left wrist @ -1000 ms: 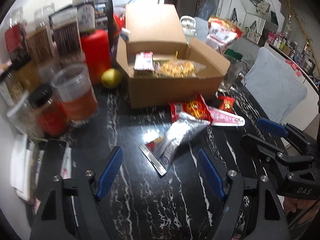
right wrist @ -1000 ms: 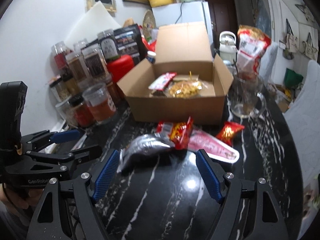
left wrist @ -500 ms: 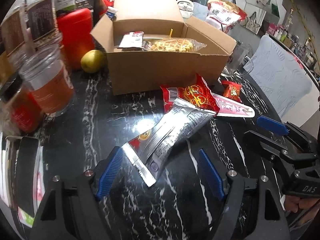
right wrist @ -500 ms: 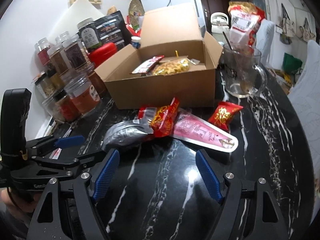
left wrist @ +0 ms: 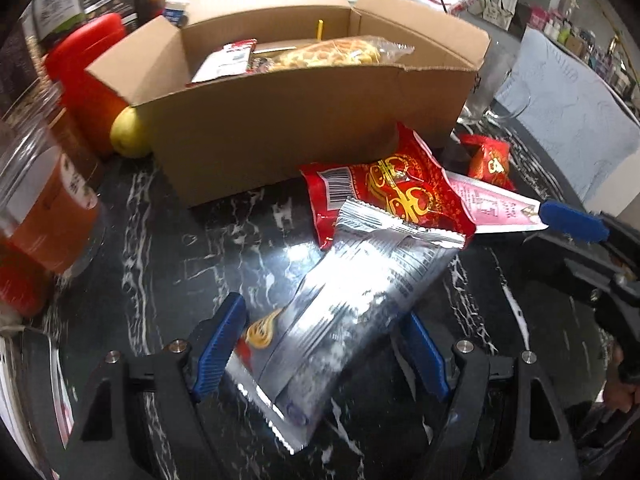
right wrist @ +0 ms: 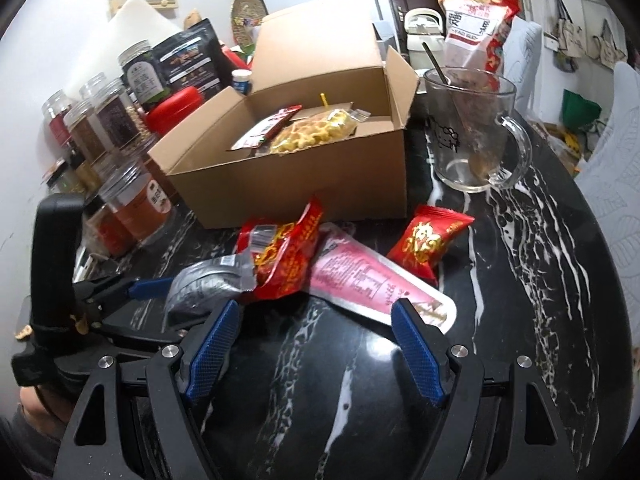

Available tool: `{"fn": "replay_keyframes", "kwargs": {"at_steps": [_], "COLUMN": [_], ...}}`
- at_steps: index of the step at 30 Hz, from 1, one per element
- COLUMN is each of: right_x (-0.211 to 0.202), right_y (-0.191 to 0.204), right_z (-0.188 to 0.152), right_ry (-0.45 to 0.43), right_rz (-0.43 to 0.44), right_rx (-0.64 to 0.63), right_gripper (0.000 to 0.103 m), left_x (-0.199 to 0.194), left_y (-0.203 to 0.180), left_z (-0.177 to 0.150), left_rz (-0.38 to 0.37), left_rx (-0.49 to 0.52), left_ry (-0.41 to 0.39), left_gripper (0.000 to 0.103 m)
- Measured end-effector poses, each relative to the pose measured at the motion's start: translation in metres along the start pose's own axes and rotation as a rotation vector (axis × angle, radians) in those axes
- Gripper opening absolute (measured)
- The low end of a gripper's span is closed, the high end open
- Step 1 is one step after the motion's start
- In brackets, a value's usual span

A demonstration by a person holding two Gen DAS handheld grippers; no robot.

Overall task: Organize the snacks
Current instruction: 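Grasp the silver foil packet with the left tool while the right tool grasps the red snack bag, then lift the silver packet and red snack bag with both tools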

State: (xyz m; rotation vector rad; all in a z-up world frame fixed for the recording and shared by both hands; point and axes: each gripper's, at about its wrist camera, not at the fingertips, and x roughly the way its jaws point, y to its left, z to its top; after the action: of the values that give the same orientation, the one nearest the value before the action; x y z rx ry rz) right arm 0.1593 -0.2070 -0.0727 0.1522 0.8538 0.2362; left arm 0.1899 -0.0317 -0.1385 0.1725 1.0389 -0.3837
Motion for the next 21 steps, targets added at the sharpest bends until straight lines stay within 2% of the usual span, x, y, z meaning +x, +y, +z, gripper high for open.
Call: {"fn": "replay_keyframes", "kwargs": {"at_steps": [4, 7, 8, 12, 15, 21], "right_x": [0.004, 0.008, 0.010, 0.018, 0.027, 0.048], "right_y": [-0.002, -0.001, 0.000, 0.006, 0.011, 0.025], "right_z": [0.004, 0.007, 0.009, 0.014, 0.018, 0.026], "right_ry": [0.004, 0.005, 0.005, 0.018, 0.032, 0.058], "right_rz": [0.002, 0.013, 0.016, 0.025, 0.028, 0.033], "right_rx": [0.007, 0.012, 0.010, -0.005, -0.017, -0.054], "right_gripper": [0.079, 0.079, 0.079, 0.079, 0.079, 0.079], "left_x": [0.007, 0.004, 0.003, -0.003, -0.007, -0.020], "left_y": [0.000, 0.006, 0.010, 0.022, 0.033, 0.056], "left_z": [0.003, 0.003, 0.002, -0.002, -0.008, -0.018], "left_rz": [-0.012, -0.055, -0.072, -0.064, -0.076, -0.020], "left_rx": [-0.011, -0.052, -0.074, -0.113, -0.156, -0.232], "left_ry": [-0.009, -0.030, -0.038, -0.049, -0.049, -0.074], "left_gripper": [0.078, 0.078, 0.076, 0.046, 0.044, 0.041]}}
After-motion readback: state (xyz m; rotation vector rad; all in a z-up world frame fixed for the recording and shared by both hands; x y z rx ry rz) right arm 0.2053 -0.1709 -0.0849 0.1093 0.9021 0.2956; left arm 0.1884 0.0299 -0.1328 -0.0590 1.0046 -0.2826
